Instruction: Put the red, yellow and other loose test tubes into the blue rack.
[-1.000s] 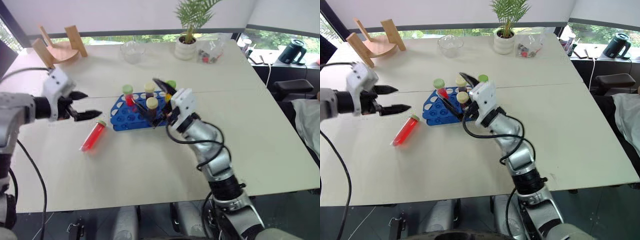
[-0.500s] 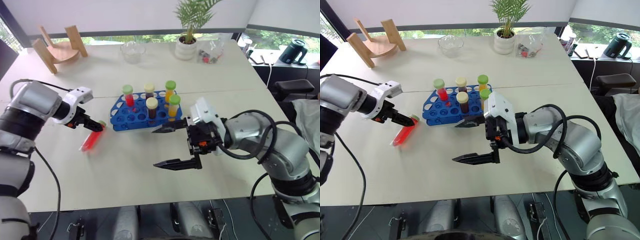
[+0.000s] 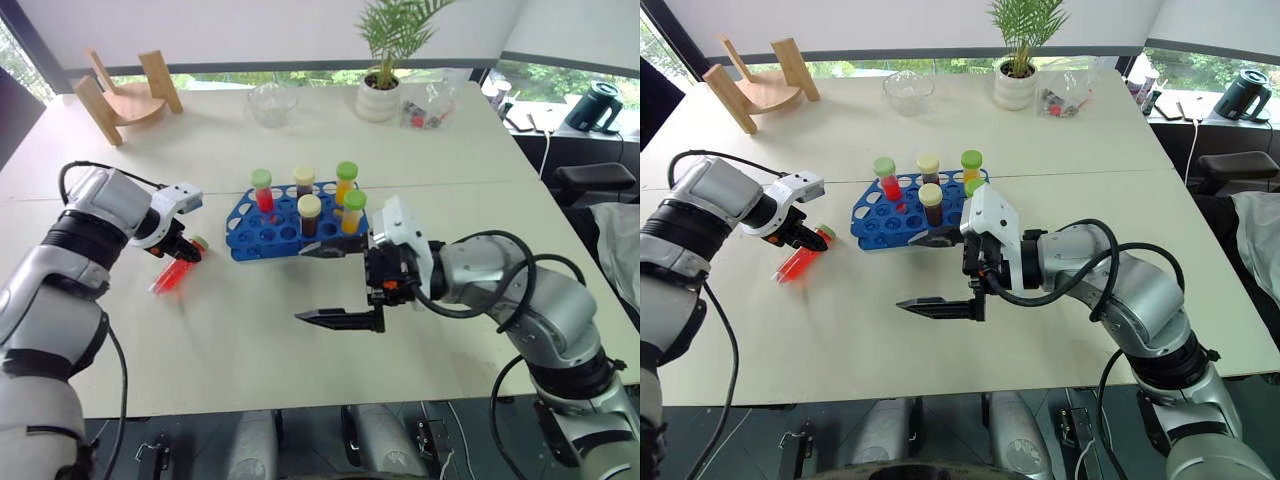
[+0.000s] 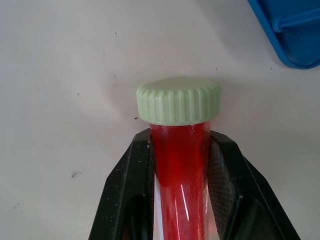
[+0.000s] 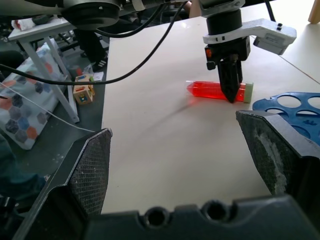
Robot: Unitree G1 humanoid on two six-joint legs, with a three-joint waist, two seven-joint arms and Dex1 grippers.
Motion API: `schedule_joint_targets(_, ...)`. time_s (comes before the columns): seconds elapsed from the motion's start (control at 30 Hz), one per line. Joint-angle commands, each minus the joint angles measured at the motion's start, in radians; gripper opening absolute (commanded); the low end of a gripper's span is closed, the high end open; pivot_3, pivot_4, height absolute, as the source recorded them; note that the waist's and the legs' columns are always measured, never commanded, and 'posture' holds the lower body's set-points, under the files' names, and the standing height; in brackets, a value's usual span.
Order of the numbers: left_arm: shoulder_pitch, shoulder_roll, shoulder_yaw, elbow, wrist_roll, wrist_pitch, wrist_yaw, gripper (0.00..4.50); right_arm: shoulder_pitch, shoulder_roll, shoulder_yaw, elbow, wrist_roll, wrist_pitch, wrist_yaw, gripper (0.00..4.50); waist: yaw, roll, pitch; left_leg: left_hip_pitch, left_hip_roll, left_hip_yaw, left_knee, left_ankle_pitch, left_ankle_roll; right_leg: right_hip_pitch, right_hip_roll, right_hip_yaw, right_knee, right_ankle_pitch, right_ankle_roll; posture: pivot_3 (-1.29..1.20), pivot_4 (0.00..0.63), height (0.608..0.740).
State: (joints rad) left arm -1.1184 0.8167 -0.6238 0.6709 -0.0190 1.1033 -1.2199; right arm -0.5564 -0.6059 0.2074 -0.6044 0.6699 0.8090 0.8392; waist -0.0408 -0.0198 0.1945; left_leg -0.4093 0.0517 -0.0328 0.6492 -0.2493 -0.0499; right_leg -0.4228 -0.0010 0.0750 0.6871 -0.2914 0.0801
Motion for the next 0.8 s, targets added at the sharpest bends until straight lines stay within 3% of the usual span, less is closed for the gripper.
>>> schedule_joint_targets(0.03,-0.004,-0.004,0.103,0.028,-0.021,-0.078,0.0,0.86,0.016,-0.015,-0.018,-0.017,-0.004,-0.019,0.006,4.39,0.001,0.0,0.0,0.0,0.0,0.0,0.0,0.0,0.0,0.0,0.0,0.0,0.0,0.0,0.0,0.0,0.15,0.74)
schedule_joint_targets(0.17,0.161,0.102,0.483,-0.053,-0.223,-0.468,-0.077,0.86,0.078,-0.089,-0.033,-0.052,0.009,-0.028,0.062,4.39,-0.001,-0.001,0.0,-0.001,0.0,0.0,0.0,0.0,0.0,-0.001,-0.001,-0.001,0.0,0.0,0.0,0.0,0.15,0.74)
schedule_joint_targets(0.23,0.23,0.135,0.659,-0.121,-0.353,-0.433,-0.131,0.86,0.1,-0.105,-0.051,-0.053,0.022,-0.033,0.069,4.39,-0.006,-0.001,0.001,-0.002,0.001,0.001,-0.001,0.0,0.0,-0.002,-0.002,0.0,0.0,0.0,0.0,0.0,0.15,0.74)
schedule_joint_targets(0.3,0.193,0.115,0.801,-0.145,-0.482,-0.224,-0.069,0.86,0.105,-0.104,-0.071,-0.045,0.043,-0.02,0.062,4.39,-0.001,-0.002,0.001,-0.002,0.001,0.001,-0.001,0.0,0.0,-0.003,-0.002,-0.001,0.0,0.0,0.0,0.0,0.15,0.74)
schedule_joint_targets(0.4,0.299,-0.036,0.976,-0.449,-0.584,-0.276,0.143,0.86,0.089,-0.093,-0.099,0.008,0.065,-0.002,0.053,4.39,0.014,-0.002,0.001,-0.002,0.0,-0.001,0.001,0.0,0.0,0.0,-0.003,-0.003,0.0,0.0,0.0,0.0,0.15,0.74)
schedule_joint_targets(0.47,0.397,-0.164,1.027,-0.658,-0.623,-0.306,0.273,0.86,0.062,-0.079,-0.109,0.062,0.08,0.008,0.055,4.39,0.022,0.0,0.0,0.001,-0.003,0.001,0.002,0.0,0.0,0.005,-0.008,-0.004,-0.001,0.0,0.002,0.0,0.15,0.74)
schedule_joint_targets(0.57,0.528,-0.331,0.994,-0.846,-0.607,-0.401,0.407,0.86,0.006,-0.062,-0.103,0.139,0.078,0.016,0.067,4.39,0.024,-0.001,0.0,0.005,-0.004,0.002,0.004,0.0,0.0,0.012,-0.01,-0.002,-0.005,0.002,0.006,0.0,0.15,0.74)
schedule_joint_targets(0.67,0.616,-0.43,0.924,-0.861,-0.551,-0.52,0.446,0.86,-0.039,-0.064,-0.093,0.182,0.069,0.025,0.084,4.39,0.024,-0.001,0.0,0.005,-0.004,0.001,0.005,0.0,0.0,0.012,-0.009,-0.002,-0.005,0.003,0.007,0.0,0.15,0.74)
schedule_joint_targets(0.8,0.672,-0.508,0.861,-0.745,-0.483,-0.701,0.452,0.86,-0.074,-0.079,-0.093,0.191,0.076,0.053,0.098,4.39,0.025,-0.001,0.0,0.005,-0.005,0.001,0.004,0.0,0.0,0.012,-0.008,-0.002,-0.005,0.003,0.007,0.0,0.15,0.74)
